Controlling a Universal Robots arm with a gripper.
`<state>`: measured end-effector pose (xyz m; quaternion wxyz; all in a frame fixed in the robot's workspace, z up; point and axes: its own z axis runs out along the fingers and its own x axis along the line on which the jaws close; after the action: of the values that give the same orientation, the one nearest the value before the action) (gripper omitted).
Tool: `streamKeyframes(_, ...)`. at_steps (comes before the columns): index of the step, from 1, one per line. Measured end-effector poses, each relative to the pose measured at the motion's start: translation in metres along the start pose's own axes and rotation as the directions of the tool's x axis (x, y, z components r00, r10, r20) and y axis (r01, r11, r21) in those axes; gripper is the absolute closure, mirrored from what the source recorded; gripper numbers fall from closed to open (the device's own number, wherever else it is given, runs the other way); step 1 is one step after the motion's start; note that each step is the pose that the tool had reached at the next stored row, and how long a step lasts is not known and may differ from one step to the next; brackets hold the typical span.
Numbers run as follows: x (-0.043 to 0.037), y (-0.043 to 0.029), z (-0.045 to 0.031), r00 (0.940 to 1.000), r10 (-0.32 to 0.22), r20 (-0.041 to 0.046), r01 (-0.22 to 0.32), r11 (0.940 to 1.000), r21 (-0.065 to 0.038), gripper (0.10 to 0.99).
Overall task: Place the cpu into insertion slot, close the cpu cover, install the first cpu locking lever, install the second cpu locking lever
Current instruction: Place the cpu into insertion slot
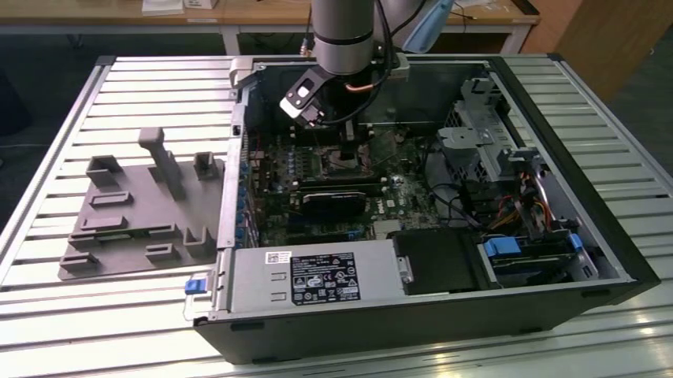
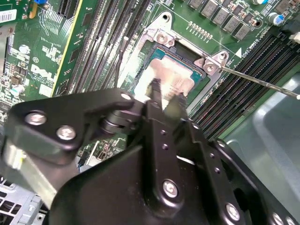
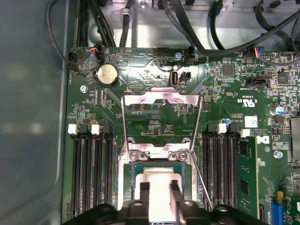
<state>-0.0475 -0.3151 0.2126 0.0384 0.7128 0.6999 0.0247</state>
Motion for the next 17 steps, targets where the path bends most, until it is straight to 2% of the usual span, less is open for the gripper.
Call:
streamKeyframes(1, 0.0000, 0.0000, 0.0000, 1.0000, 0.000, -0.0001, 0.000, 1.0000, 0.000, 0.784)
streamKeyframes(3, 0.0000, 0.0000, 0.0000, 1.0000, 0.000, -0.0003, 0.000, 1.0000, 0.000, 0.902)
streamKeyframes(4, 0.0000, 0.0000, 0.0000, 1.0000, 0.000, -0.0004, 0.000, 1.0000, 0.000, 0.902)
streamKeyframes(6, 0.0000, 0.0000, 0.0000, 1.0000, 0.000, -0.0007, 0.000, 1.0000, 0.000, 0.984)
streamKeyframes(13, -0.0001, 0.0000, -0.0006, 1.0000, 0.000, -0.0013, 0.000, 1.0000, 0.000, 0.984)
streamKeyframes(17, -0.0001, 0.0005, -0.0062, 1.0000, 0.000, -0.0014, 0.000, 1.0000, 0.000, 0.984)
